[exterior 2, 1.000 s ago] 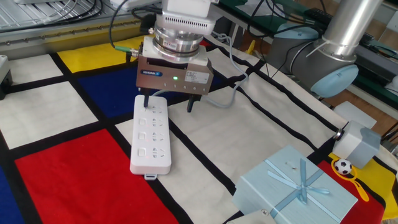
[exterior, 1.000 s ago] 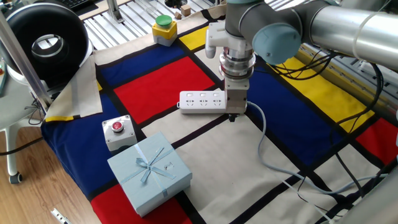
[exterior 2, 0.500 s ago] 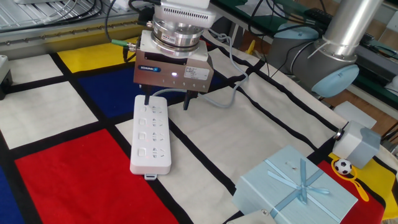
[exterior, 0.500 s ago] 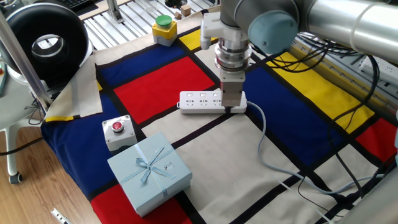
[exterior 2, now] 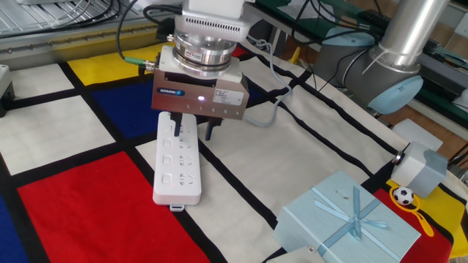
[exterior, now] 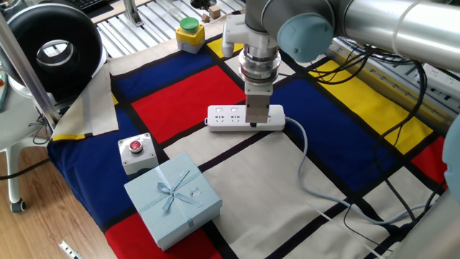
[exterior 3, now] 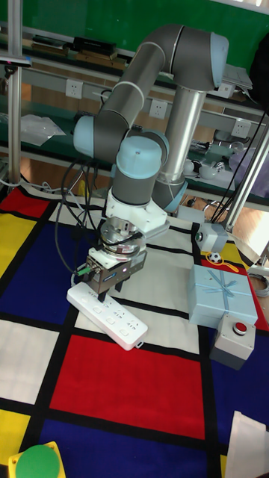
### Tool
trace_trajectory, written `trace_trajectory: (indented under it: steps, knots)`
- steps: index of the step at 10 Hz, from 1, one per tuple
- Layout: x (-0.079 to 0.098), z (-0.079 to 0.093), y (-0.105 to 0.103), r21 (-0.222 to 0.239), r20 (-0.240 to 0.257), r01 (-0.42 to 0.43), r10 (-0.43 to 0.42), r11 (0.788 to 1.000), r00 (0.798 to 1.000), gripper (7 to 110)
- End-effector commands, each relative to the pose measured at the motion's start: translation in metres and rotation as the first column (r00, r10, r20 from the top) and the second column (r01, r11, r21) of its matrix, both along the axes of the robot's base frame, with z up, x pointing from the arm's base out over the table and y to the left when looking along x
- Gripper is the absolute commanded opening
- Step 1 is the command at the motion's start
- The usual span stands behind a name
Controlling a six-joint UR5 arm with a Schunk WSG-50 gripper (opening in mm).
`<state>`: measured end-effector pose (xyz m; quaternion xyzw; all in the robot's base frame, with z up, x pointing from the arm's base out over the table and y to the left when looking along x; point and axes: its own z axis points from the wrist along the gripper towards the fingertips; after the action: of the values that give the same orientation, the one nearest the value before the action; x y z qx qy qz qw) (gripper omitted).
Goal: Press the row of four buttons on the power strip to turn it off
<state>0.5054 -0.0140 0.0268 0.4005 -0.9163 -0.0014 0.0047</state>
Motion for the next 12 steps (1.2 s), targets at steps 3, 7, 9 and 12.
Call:
trace_trajectory:
  steps: [3, 7, 9, 12]
  knots:
    - [0.0077, -0.0080, 0.0046, 0.029, 0.018, 0.024, -0.025, 0.999, 1.000, 22]
    - [0.0050, -0.0015, 0.0070, 0.033, 0.010, 0.016, -0.017, 0.999, 1.000, 44]
    - [0.0065, -0.0025, 0.0050, 0.025, 0.017, 0.015, -0.015, 1.000, 1.000, 44]
    - [0.0074, -0.0063, 0.0023, 0.028, 0.017, 0.015, -0.015, 0.999, 1.000, 66]
